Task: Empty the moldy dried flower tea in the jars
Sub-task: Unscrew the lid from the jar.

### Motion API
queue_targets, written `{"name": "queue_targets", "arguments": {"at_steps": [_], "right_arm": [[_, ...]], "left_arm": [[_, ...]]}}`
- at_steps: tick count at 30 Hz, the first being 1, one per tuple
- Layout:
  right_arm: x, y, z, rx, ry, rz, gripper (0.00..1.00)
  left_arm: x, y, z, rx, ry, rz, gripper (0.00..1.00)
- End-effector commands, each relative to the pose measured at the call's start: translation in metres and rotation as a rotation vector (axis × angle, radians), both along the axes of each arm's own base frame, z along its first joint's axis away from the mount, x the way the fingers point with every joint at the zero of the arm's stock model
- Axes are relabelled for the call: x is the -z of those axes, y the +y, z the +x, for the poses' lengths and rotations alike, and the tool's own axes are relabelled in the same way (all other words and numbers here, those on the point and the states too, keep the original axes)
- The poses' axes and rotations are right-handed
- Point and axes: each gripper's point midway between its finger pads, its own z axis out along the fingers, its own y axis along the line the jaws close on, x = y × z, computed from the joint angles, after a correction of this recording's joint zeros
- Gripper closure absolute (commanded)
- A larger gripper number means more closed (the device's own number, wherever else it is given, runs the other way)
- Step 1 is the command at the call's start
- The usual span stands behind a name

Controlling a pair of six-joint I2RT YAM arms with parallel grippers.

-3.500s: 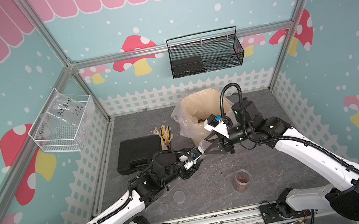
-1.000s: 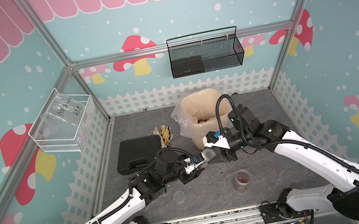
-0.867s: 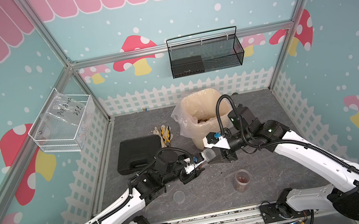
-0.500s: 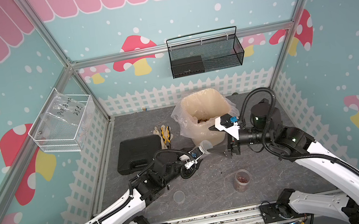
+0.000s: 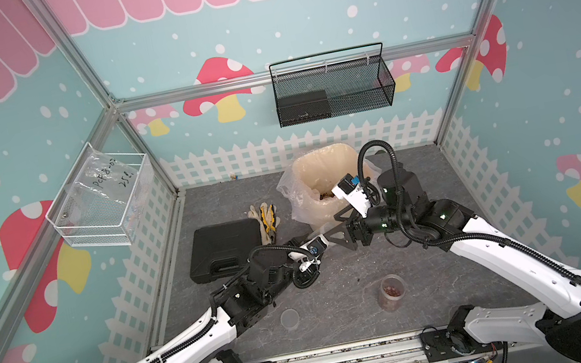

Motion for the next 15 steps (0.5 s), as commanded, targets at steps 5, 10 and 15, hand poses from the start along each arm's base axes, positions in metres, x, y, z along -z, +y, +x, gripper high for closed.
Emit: {"name": "queue_targets", "arguments": {"at_steps": [5, 10, 15], "right_arm": [[0.007, 0.006, -0.008, -0.068, 0.052, -0.008, 0.35], [0.011, 0.01, -0.009, -0.123, 0.011, -0.039, 0.52], [0.011, 0.01, -0.007, -0.215, -0.138, -0.111, 0.79]], "left_arm": [[-0.008, -0.001, 0.0, 0.001, -0.042, -0.002, 1.0], [-0.006, -0.003, -0.001, 0.01, -0.031, 0.006, 1.0], [0.0, -0.008, -0.01, 0.06, 0.014, 0.009, 1.0]]}}
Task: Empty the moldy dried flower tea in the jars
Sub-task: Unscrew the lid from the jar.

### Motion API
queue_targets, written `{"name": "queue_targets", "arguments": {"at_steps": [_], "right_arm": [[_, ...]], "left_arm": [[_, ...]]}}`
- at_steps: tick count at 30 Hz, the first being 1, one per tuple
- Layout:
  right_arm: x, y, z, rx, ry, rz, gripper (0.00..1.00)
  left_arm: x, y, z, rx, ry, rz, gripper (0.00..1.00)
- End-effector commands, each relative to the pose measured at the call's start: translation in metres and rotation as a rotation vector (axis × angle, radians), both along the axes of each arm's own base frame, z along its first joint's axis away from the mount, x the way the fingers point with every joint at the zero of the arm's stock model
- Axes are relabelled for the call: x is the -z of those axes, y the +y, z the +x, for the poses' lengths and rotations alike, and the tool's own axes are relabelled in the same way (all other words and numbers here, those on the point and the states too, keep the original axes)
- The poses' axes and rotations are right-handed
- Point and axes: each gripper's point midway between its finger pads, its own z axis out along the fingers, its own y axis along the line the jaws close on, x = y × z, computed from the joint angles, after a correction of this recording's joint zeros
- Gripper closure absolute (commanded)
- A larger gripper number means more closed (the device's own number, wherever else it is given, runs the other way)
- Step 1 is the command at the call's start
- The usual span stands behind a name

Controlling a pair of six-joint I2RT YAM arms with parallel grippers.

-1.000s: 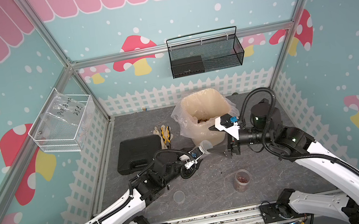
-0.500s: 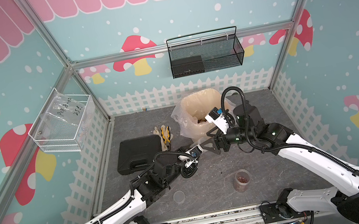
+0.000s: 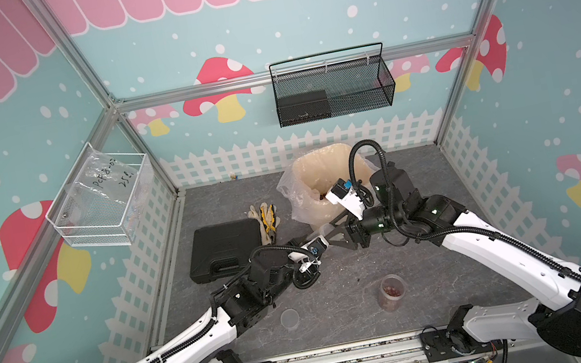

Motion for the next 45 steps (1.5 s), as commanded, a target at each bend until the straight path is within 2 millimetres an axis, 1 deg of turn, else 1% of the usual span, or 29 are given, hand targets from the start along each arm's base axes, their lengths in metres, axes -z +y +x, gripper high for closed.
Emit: {"name": "queue_targets", "arguments": {"at_steps": [1, 3, 4, 6, 8, 10, 12, 16, 17, 18, 19, 21, 23, 24, 25, 26, 28, 29, 31, 33, 35, 39, 42, 45], "right_arm": [[0.0, 0.001, -0.001, -0.116, -0.167, -0.065, 0.83], [0.002, -0.001, -0.01, -0.236, -0.302, -0.106, 0.84], [0.001, -0.003, -0.01, -0.266, -0.362, -0.122, 0.84], [-0.011, -0.003, -0.011, -0.321, -0.509, -0.125, 0.86], [-0.025, -0.003, -0.02, -0.388, -0.619, -0.095, 0.87], [-0.031, -0.004, -0.025, -0.42, -0.71, -0.082, 0.87], [-0.031, -0.005, -0.028, -0.441, -0.758, -0.075, 0.87], [-0.025, -0.003, -0.03, -0.472, -0.75, -0.071, 0.86], [-0.023, -0.002, -0.031, -0.478, -0.747, -0.069, 0.85], [-0.022, -0.002, -0.031, -0.479, -0.746, -0.065, 0.81], [-0.023, -0.002, -0.031, -0.474, -0.741, -0.06, 0.74], [-0.028, 0.0, -0.03, -0.453, -0.724, -0.037, 0.57], [-0.042, 0.001, -0.031, -0.407, -0.698, 0.007, 0.35], [-0.052, 0.001, -0.031, -0.375, -0.679, 0.039, 0.26], [-0.061, 0.0, -0.033, -0.353, -0.671, 0.071, 0.21], [-0.07, -0.002, -0.034, -0.314, -0.656, 0.11, 0.17], [-0.085, -0.009, -0.036, -0.226, -0.628, 0.177, 0.13], [-0.089, -0.013, -0.037, -0.185, -0.603, 0.202, 0.1], [-0.099, -0.021, -0.036, -0.099, -0.558, 0.253, 0.09], [-0.103, -0.027, -0.028, 0.008, -0.472, 0.281, 0.09], [-0.098, -0.032, -0.016, 0.101, -0.385, 0.269, 0.09], [-0.074, -0.036, 0.006, 0.236, -0.228, 0.185, 0.09], [-0.058, -0.032, 0.012, 0.252, -0.14, 0.136, 0.09], [-0.046, -0.025, 0.014, 0.238, -0.078, 0.115, 0.09]], "left_arm": [[-0.005, -0.013, -0.013, 0.092, 0.02, -0.021, 1.0], [0.001, -0.019, -0.024, 0.157, 0.067, -0.021, 1.0], [0.003, -0.022, -0.031, 0.195, 0.09, -0.023, 1.0], [0.007, -0.03, -0.048, 0.286, 0.164, -0.039, 1.0], [0.01, -0.037, -0.063, 0.364, 0.237, -0.055, 1.0], [0.011, -0.04, -0.075, 0.424, 0.303, -0.077, 1.0], [0.012, -0.041, -0.084, 0.472, 0.358, -0.092, 1.0], [0.012, -0.041, -0.094, 0.524, 0.421, -0.107, 1.0], [0.011, -0.041, -0.095, 0.532, 0.429, -0.111, 1.0], [0.01, -0.042, -0.094, 0.534, 0.43, -0.113, 1.0], [0.01, -0.042, -0.092, 0.526, 0.425, -0.112, 1.0], [0.012, -0.04, -0.08, 0.468, 0.387, -0.101, 1.0], [0.013, -0.035, -0.061, 0.372, 0.321, -0.085, 1.0], [0.012, -0.031, -0.049, 0.311, 0.279, -0.075, 1.0], [0.012, -0.027, -0.04, 0.267, 0.244, -0.065, 1.0], [0.01, -0.022, -0.029, 0.211, 0.2, -0.058, 1.0], [0.005, -0.014, -0.012, 0.122, 0.128, -0.053, 1.0], [0.001, -0.011, -0.005, 0.086, 0.093, -0.054, 1.0], [-0.003, -0.008, 0.0, 0.062, 0.053, -0.049, 1.0], [-0.006, -0.007, 0.003, 0.05, 0.021, -0.048, 1.0], [-0.008, -0.006, 0.005, 0.039, -0.004, -0.05, 1.0], [-0.01, -0.006, 0.005, 0.028, -0.047, -0.043, 1.0], [-0.01, -0.005, 0.007, 0.011, -0.074, -0.014, 1.0], [-0.009, -0.005, 0.009, -0.005, -0.098, 0.015, 1.0]]}}
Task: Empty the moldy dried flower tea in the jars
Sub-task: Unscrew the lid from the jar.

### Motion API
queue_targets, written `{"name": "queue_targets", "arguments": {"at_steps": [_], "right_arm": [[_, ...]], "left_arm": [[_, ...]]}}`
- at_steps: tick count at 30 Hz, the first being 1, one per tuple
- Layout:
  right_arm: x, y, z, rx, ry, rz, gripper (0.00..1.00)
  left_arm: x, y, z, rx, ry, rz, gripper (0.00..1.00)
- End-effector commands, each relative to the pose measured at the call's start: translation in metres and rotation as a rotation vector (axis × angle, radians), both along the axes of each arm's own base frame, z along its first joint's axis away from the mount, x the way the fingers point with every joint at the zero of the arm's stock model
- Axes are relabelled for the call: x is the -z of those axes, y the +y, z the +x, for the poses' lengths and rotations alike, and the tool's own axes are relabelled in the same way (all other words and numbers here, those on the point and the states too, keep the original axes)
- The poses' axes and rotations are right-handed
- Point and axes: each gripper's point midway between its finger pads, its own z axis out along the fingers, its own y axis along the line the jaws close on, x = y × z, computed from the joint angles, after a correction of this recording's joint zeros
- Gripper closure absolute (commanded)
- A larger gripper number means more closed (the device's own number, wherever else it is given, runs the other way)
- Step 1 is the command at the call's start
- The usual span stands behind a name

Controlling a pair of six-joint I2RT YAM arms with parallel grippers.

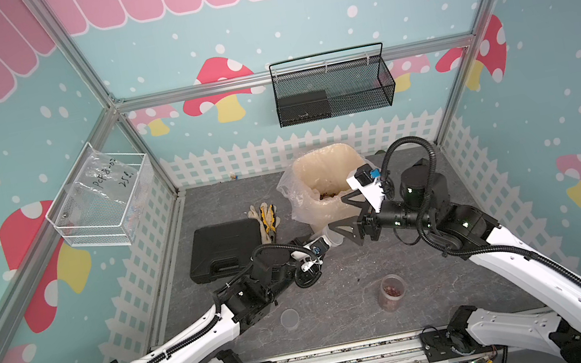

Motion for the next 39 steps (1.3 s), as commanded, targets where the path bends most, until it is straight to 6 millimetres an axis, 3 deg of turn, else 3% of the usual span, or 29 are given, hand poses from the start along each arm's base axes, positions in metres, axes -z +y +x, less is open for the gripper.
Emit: {"name": "queue_targets", "arguments": {"at_steps": [1, 8, 15, 23, 29, 33, 35, 37, 39], "right_arm": [[0.01, 0.001, 0.0, 0.028, 0.122, -0.004, 0.09], [0.028, 0.012, -0.003, -0.03, 0.195, -0.023, 0.1], [0.053, 0.01, -0.001, -0.026, 0.233, -0.092, 0.17], [0.067, 0.016, -0.001, -0.057, 0.261, -0.119, 0.17], [0.063, 0.022, -0.006, -0.119, 0.243, -0.112, 0.46], [0.058, 0.028, -0.021, -0.241, 0.188, -0.108, 0.62], [0.054, 0.028, -0.029, -0.313, 0.103, -0.122, 0.69], [0.052, 0.023, -0.034, -0.371, -0.043, -0.172, 0.82], [0.049, 0.016, -0.041, -0.431, -0.23, -0.233, 0.86]], "left_arm": [[-0.01, 0.003, 0.006, -0.037, -0.087, 0.026, 1.0], [-0.008, 0.005, 0.008, -0.056, -0.107, 0.05, 1.0], [-0.011, 0.006, 0.009, -0.066, -0.118, 0.045, 1.0], [-0.018, 0.008, 0.006, -0.065, -0.14, 0.017, 1.0], [-0.014, 0.004, 0.002, -0.036, -0.116, 0.021, 1.0], [-0.012, -0.001, -0.006, 0.009, -0.062, 0.005, 1.0], [-0.008, -0.007, -0.015, 0.057, -0.009, -0.004, 1.0], [-0.005, -0.013, -0.025, 0.115, 0.06, -0.015, 1.0], [0.001, -0.018, -0.037, 0.187, 0.145, -0.029, 1.0]]}}
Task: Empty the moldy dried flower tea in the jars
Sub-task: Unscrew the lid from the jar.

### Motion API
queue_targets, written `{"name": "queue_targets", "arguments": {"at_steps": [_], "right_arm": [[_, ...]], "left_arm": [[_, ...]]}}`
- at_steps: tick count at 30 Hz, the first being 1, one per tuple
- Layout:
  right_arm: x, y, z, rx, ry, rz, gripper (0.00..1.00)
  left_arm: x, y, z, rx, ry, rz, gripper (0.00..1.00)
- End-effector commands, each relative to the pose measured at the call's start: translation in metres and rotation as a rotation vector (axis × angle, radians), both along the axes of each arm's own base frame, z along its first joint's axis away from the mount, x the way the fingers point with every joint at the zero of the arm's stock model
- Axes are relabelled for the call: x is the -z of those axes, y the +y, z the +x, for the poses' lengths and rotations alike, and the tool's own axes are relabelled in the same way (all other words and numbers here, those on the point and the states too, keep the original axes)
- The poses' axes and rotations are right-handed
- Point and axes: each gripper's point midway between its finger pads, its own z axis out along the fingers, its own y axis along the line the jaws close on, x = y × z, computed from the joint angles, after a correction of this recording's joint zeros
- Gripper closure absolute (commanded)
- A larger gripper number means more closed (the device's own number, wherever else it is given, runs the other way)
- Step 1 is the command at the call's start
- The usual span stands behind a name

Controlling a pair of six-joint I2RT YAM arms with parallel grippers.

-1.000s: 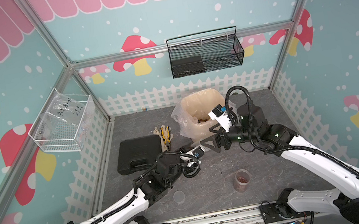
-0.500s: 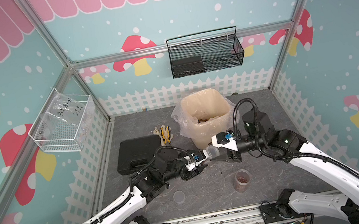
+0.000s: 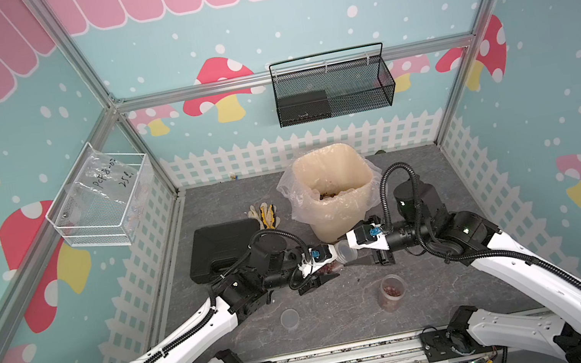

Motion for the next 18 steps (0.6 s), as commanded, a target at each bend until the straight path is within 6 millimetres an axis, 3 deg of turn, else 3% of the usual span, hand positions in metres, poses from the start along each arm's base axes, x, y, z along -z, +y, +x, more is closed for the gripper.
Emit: {"name": "queue_targets", "arguments": {"at_steps": [1, 6, 12, 18], "right_arm": [[-0.019, -0.007, -0.02, -0.21, -0.38, -0.023, 0.89], [-0.035, -0.021, -0.028, -0.279, -0.705, -0.053, 0.98], [-0.042, -0.017, -0.039, -0.343, -0.739, -0.011, 0.95], [-0.04, -0.013, -0.043, -0.37, -0.699, 0.015, 0.86]], "left_arm": [[-0.009, -0.021, -0.033, 0.197, 0.151, -0.077, 1.0], [-0.003, -0.028, -0.062, 0.351, 0.34, -0.111, 1.0], [-0.003, -0.032, -0.079, 0.449, 0.452, -0.145, 1.0], [0.001, -0.032, -0.078, 0.453, 0.486, -0.135, 1.0]]}}
